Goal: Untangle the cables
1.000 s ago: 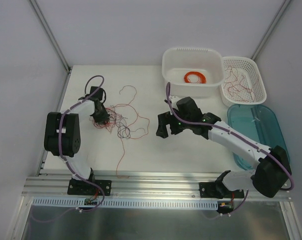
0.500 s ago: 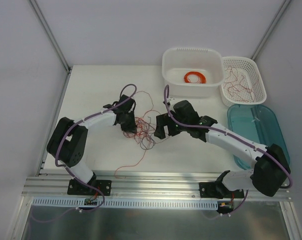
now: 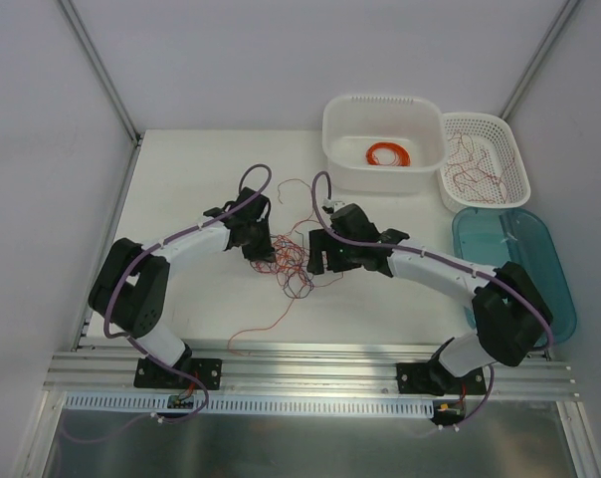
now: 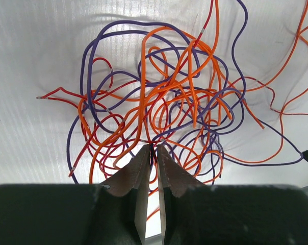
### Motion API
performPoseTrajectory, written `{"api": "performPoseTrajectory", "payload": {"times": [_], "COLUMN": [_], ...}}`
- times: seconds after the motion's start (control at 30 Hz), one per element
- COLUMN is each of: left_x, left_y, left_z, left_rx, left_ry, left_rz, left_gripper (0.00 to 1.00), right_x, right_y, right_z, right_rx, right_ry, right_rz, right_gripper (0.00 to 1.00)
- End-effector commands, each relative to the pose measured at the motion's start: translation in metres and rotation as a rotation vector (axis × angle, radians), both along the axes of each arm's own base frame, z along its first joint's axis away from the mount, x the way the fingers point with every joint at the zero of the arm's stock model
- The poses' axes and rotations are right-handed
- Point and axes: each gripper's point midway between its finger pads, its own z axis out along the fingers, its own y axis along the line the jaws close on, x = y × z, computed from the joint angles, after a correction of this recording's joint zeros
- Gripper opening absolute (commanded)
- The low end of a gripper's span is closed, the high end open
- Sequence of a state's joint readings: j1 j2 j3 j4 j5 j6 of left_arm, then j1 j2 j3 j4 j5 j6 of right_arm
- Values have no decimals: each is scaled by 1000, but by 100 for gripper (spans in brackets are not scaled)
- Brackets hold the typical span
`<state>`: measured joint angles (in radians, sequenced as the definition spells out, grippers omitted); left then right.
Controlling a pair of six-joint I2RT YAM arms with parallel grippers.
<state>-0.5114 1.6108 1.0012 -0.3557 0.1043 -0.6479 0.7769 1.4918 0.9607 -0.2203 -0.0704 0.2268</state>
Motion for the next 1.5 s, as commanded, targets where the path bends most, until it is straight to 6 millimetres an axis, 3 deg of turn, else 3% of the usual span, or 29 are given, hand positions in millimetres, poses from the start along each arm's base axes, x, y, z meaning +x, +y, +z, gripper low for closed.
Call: {"api": "performPoseTrajectory", "payload": {"times": [0.0,0.17,0.4,0.9,1.17,1.27,1.3,1.43,1.47], "left_x": [0,-4,-6,-8,-11,-10,-11,-8,-8], "left_y": [-4,0,1,3,6,9,11,20,22], "left_z": [10,3,-3,-12,-18,-21,-23,-33,-35], "left_rx": [-22,-5,4,20,35,53,60,102,110], "left_ry": [-21,-12,3,25,35,35,36,46,49], "left_rz": [5,7,4,-7,1,8,11,36,43], "left_gripper": [10,10,11,10,10,11,11,10,10], "right_x": [12,13,18,27,27,27,25,24,25], "right_y": [0,-8,-6,15,16,11,7,-5,-6], "right_z": [7,-8,-21,-20,-25,-15,-10,35,66], "right_rx": [-36,-99,-120,-95,-108,-127,-138,-150,-118], "right_ry": [-38,-18,-18,-108,-115,-142,-142,-222,-283], "right_rz": [-28,-47,-42,146,167,190,189,220,218], "right_gripper": [75,60,57,55,19,1,1,1,1]}}
